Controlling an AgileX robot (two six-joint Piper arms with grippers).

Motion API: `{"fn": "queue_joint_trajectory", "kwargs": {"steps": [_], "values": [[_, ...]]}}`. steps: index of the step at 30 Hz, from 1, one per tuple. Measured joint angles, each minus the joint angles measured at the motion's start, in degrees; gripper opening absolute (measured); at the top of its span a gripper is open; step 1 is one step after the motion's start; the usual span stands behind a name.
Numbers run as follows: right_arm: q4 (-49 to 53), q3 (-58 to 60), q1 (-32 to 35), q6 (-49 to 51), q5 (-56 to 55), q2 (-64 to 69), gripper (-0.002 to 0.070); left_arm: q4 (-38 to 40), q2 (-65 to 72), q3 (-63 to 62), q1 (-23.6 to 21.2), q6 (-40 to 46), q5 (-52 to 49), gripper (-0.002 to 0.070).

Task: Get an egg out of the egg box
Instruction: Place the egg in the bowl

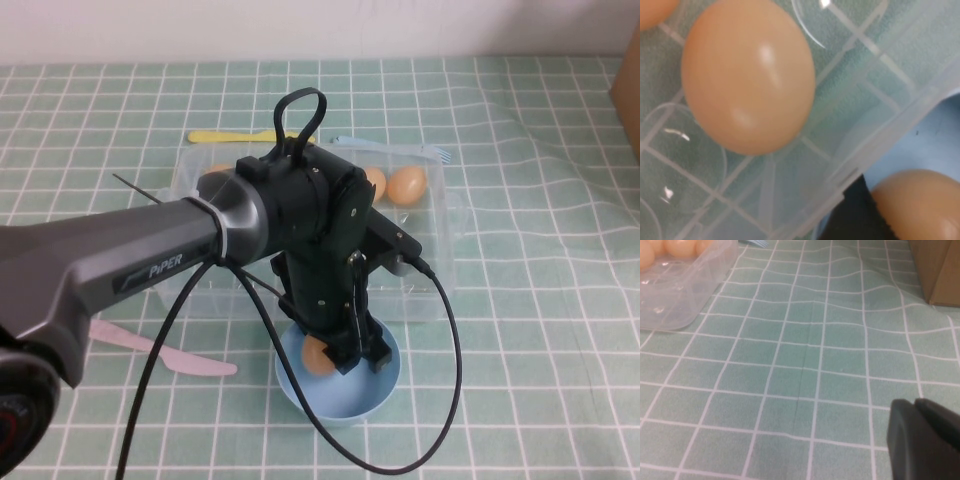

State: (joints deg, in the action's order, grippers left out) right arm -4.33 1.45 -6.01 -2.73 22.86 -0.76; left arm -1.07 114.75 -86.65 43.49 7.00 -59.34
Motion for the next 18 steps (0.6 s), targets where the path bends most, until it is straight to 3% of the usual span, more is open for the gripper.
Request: {"fn": "queue_joint_trajectory", "kwargs": {"steps": [7, 18], "values": [[0.0, 0.0, 0.0, 0.0, 0.0, 0.0, -0.0018, 0.0, 0.0, 0.0, 0.0, 0.0, -0.2, 0.0452], [0.0, 0.0, 0.0, 0.0, 0.0, 0.0, -0.0018, -0.5, -8.0, 0.0, 2.4, -1.9, -3.9, 0.0445]]}}
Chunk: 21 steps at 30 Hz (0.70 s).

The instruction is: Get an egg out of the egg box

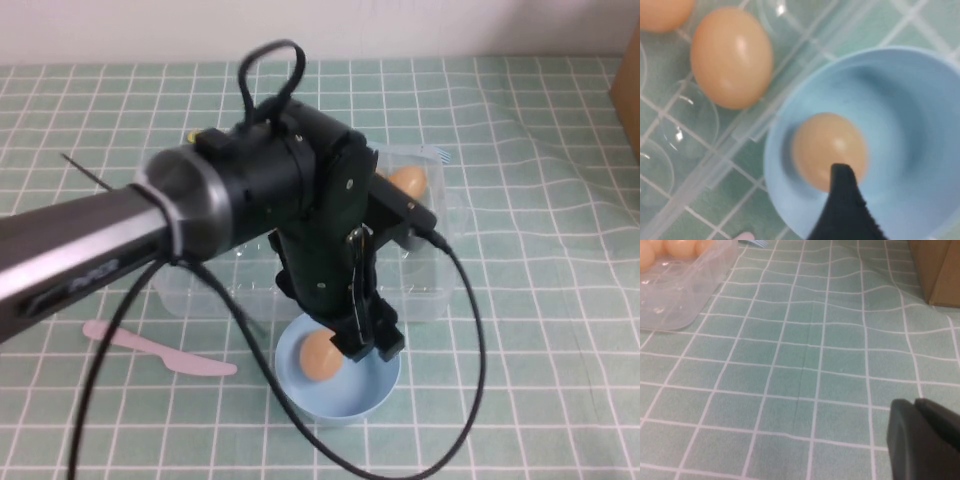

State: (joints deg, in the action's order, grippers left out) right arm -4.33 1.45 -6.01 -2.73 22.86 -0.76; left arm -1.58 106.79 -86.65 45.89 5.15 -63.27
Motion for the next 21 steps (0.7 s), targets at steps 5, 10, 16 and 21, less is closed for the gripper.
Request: {"fn": "queue_joint_trajectory", "kwargs": {"steps": [5, 10, 16, 21], "values": [[0.0, 0.0, 0.0, 0.0, 0.0, 0.0, -0.0018, 0.4, -8.9, 3.3, 2.1, -0.4, 2.8, 0.0253], [0.0, 0.0, 0.0, 0.0, 0.0, 0.0, -0.0018, 0.4, -19.3, 13.4, 1.2, 1.5, 14.5, 0.0034], [0.0, 0.0, 0.0, 0.0, 0.0, 0.0, -0.0018, 0.5, -32.1, 28.1, -2.5, 1.9, 28.8, 0.0000], [0.0, 0.0, 0.0, 0.0, 0.0, 0.0, -0.0018, 1.6, -43.6, 37.5, -3.0, 1.9, 36.5, -0.0001]]}}
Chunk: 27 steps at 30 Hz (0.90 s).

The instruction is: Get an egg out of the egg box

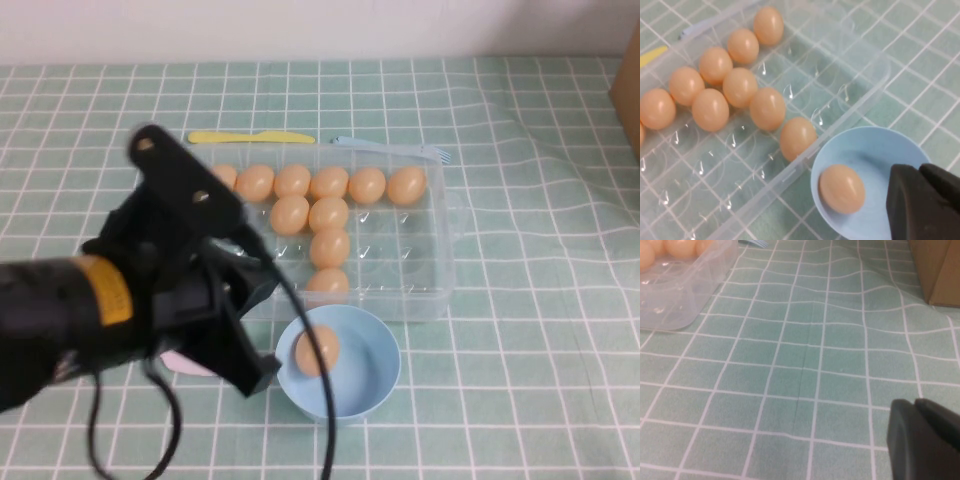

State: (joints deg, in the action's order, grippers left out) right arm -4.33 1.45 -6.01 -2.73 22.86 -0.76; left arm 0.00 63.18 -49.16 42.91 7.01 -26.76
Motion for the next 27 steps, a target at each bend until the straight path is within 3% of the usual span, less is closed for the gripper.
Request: {"fn": "queue_joint_trajectory", "kwargs": {"steps": [6, 16, 23, 27], "values": [[0.0, 0.0, 0.0, 0.0, 0.0, 0.0, -0.0018, 0.9, -6.8, 4.7, 0.0, 0.0, 0.7, -0.0002], [0.0, 0.0, 0.0, 0.0, 0.0, 0.0, -0.0018, 0.9, -7.1, 5.0, 0.0, 0.0, 2.0, -0.0003], [0.0, 0.0, 0.0, 0.0, 0.0, 0.0, -0.0018, 0.9, -9.5, 11.2, -0.4, 3.6, 16.6, -0.0003], [0.0, 0.0, 0.0, 0.0, 0.0, 0.0, -0.0018, 2.3, -17.5, 20.4, -3.7, 5.2, 28.1, -0.0003]]}}
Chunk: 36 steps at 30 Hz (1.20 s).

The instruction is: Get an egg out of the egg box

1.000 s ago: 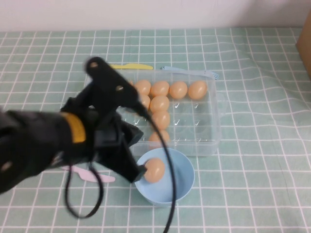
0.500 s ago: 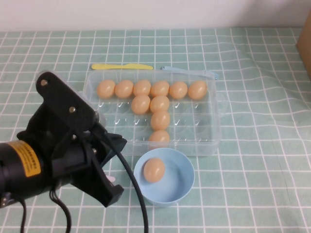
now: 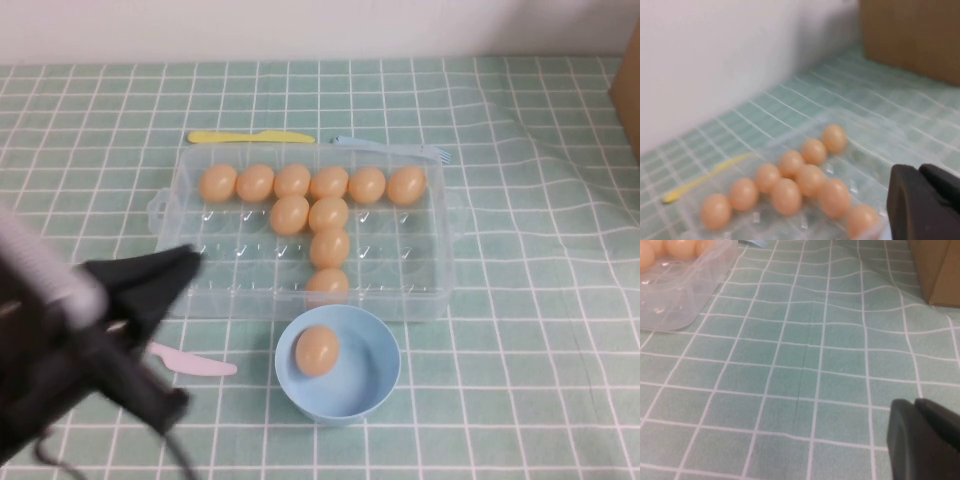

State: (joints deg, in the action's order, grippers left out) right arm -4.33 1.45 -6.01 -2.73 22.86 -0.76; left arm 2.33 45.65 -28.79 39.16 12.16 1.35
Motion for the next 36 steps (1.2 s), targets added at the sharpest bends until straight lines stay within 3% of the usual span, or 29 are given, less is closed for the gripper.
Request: {"fn": "queue_joint_trajectory", "kwargs": {"steps": [6, 13, 19, 25, 36], "values": [[0.0, 0.0, 0.0, 0.0, 0.0, 0.0, -0.0018, 3.3, -16.5, 16.6, -10.7, 0.1, 14.1, -0.0003], [0.0, 0.0, 0.0, 0.0, 0.0, 0.0, -0.0018, 3.7, -35.2, 29.6, -20.6, 0.1, 17.2, -0.0003], [0.0, 0.0, 0.0, 0.0, 0.0, 0.0, -0.0018, 3.3, -45.1, 30.2, -24.9, 0.4, 6.4, -0.0003], [-0.1, 0.0, 0.0, 0.0, 0.0, 0.0, -0.0018, 1.3, -46.2, 30.2, -27.9, 0.4, -6.4, -0.0003], [-0.1, 0.0, 0.0, 0.0, 0.0, 0.0, -0.0018, 0.9, -46.2, 30.2, -29.2, -0.9, -22.5, -0.0003]]}}
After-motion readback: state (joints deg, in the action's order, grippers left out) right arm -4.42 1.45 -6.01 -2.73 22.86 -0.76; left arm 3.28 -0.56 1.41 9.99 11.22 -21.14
